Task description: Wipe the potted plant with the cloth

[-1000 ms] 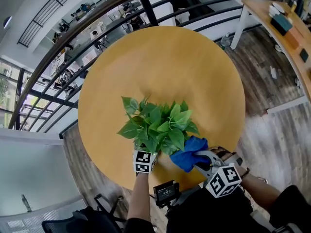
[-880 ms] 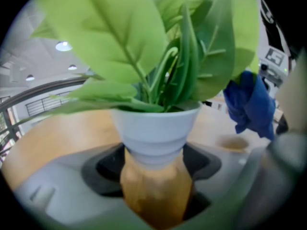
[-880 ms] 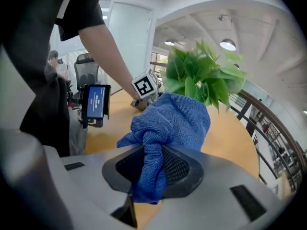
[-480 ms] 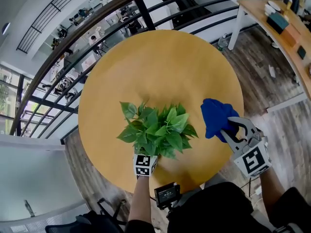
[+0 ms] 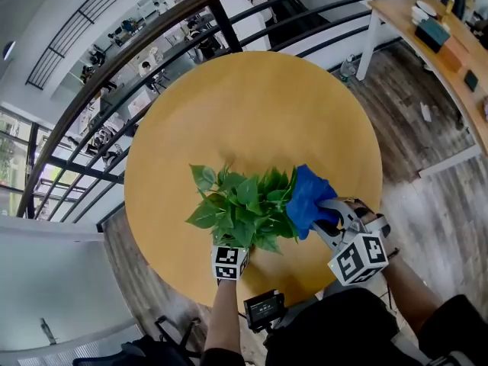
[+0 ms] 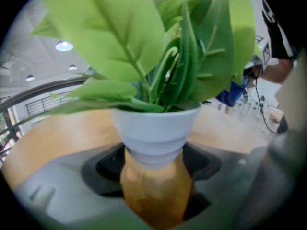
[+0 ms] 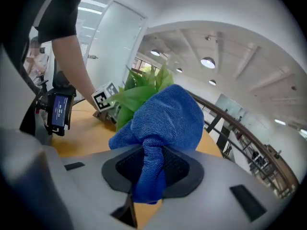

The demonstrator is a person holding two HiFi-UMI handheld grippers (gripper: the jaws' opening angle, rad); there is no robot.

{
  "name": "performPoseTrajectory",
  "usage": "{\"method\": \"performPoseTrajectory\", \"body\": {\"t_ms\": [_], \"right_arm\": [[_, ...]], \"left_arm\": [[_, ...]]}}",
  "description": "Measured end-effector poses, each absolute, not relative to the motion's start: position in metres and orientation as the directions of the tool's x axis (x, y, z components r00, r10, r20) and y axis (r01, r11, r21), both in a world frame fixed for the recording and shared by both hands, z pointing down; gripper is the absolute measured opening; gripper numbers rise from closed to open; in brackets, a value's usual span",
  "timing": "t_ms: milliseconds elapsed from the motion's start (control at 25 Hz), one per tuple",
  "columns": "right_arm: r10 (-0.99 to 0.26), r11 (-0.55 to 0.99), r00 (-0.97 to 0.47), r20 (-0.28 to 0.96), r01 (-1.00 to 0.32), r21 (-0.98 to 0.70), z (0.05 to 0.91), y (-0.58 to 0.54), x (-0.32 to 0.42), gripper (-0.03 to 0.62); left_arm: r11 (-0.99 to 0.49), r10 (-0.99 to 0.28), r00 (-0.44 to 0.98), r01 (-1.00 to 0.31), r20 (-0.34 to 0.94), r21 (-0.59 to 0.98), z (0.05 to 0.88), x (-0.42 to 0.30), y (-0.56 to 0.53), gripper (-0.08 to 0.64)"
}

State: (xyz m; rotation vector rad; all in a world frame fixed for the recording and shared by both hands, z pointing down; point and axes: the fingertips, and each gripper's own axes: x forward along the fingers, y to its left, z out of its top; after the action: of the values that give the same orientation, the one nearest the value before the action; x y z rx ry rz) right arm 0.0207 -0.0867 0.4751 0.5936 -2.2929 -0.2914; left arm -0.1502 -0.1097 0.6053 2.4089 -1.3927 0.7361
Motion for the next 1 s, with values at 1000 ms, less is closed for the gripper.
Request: {"method": "performPoseTrajectory", "body": {"t_ms": [1000], "right_arm": [[-0.472, 0.876, -0.658, 0.587, -0.274, 0.397, 0.467, -0.060, 0.001, 0.102]], "left_arm": [[-0.500, -0.733, 0.407, -0.866, 0.545, -0.025, 0.608, -0.151, -0.109, 0.364]]}}
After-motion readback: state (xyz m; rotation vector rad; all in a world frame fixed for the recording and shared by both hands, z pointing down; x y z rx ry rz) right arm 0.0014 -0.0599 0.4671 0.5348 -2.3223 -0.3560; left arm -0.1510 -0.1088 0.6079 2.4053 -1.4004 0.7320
